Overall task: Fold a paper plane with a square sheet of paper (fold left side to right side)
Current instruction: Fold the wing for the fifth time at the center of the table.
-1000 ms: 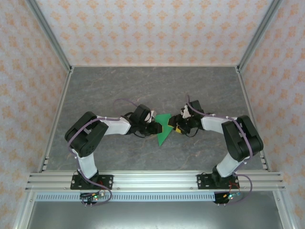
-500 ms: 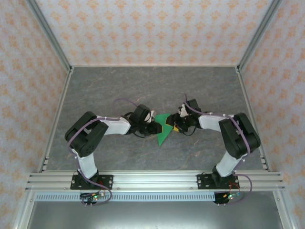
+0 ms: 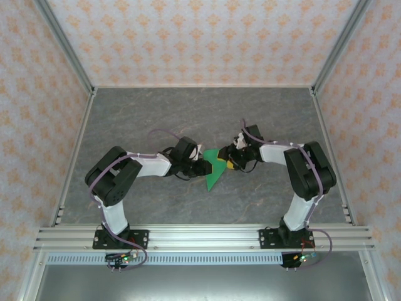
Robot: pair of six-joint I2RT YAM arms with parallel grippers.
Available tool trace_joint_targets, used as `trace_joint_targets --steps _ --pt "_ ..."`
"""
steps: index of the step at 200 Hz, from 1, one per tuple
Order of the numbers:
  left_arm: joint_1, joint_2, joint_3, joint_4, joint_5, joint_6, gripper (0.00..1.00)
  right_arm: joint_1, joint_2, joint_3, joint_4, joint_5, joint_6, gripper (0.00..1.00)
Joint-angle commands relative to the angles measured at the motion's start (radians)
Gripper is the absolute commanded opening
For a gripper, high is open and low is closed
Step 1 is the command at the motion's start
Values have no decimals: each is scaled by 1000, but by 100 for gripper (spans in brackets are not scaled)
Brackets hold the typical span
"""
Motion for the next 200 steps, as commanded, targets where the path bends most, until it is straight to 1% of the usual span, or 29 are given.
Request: trace_joint_targets --steps 1,25,42,64,93,129,140,159,161,180,200 --pt "16 -9 -13 -26 -36 32 33 -11 54 63 111 16 -61 48" --pt "17 -12 -14 -29 -33 35 33 -18 69 88 100 9 -88 45" --pt "19 -13 -13 -28 -30 36 32 -25 62 98 92 13 -103 40" --pt "19 -16 -11 -29 -26 43 32 -27 62 112 76 11 -118 32" --pt "22 -24 -14 -35 -26 58 32 -28 58 120 35 29 -148 17" --pt "26 -72 -15 -46 -26 103 35 -28 37 98 15 37 -153 2" --pt "25 -91 -12 -60 -26 125 39 -27 33 86 14 44 -153 0" --pt "26 -135 -14 -76 -29 153 45 -28 24 70 16 53 -142 0" --pt "26 -141 -16 -81 -31 174 45 -27 21 69 16 54 -140 0" --pt "26 -221 -32 -115 -63 231 49 -25 5 54 23 65 -124 0" --pt "13 -319 -47 -186 -124 289 51 -25 -4 49 21 66 -118 0"
